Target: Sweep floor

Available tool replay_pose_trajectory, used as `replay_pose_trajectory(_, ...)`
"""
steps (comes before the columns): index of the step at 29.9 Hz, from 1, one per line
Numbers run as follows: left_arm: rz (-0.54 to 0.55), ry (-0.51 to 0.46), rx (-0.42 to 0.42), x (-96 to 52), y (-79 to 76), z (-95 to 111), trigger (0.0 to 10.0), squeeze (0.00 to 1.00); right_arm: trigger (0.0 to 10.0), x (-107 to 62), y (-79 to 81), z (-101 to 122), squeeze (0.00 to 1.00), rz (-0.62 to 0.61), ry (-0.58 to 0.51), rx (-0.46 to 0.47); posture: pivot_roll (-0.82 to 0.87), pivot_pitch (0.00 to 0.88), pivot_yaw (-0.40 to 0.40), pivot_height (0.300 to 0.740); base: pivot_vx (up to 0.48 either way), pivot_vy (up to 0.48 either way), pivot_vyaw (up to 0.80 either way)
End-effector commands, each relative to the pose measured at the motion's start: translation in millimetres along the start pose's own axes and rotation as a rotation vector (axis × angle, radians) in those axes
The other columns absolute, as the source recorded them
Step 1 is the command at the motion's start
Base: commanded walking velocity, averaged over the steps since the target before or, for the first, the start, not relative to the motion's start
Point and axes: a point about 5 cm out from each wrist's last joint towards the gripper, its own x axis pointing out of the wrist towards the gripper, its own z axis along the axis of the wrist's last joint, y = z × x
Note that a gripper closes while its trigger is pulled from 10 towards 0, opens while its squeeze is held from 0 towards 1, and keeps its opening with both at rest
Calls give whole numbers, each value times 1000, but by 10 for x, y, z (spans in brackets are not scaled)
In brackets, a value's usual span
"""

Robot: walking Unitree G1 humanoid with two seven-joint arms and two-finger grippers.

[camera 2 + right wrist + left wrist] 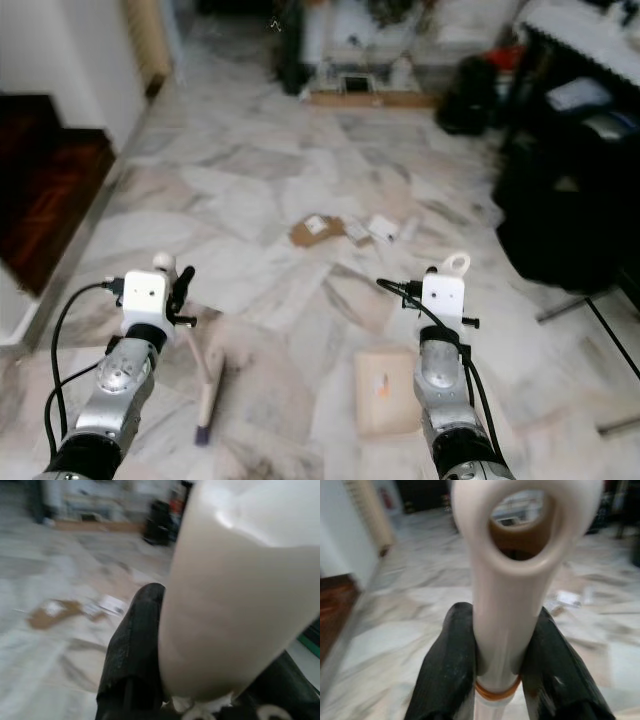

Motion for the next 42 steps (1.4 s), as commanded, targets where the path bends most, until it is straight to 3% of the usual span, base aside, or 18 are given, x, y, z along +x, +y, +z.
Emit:
replay_pose_trajectory(1,-5,-53,-18,10,-3,85,10000,0,10000,56,6,125,0,0,-54,-1,-11,0,-16,740,0,0,-800)
replay_pose_trajectory(11,-7,-54,-26,6,-6,88,10000,0,10000,53,7,123,0,0,-54,-1,-11,0,-16,740,0,0,-800)
replay_pose_trajectory(22,-10,-44,-30,14,-7,85,10000,0,10000,49,14,137,0,-1,-66,1,-12,0,-16,740,0,0,0)
replay_pose_trajectory(42,-20,-42,-27,27,-31,86,10000,0,10000,57,33,164,0,13,-82,0,-19,0,-13,740,306,0,0)
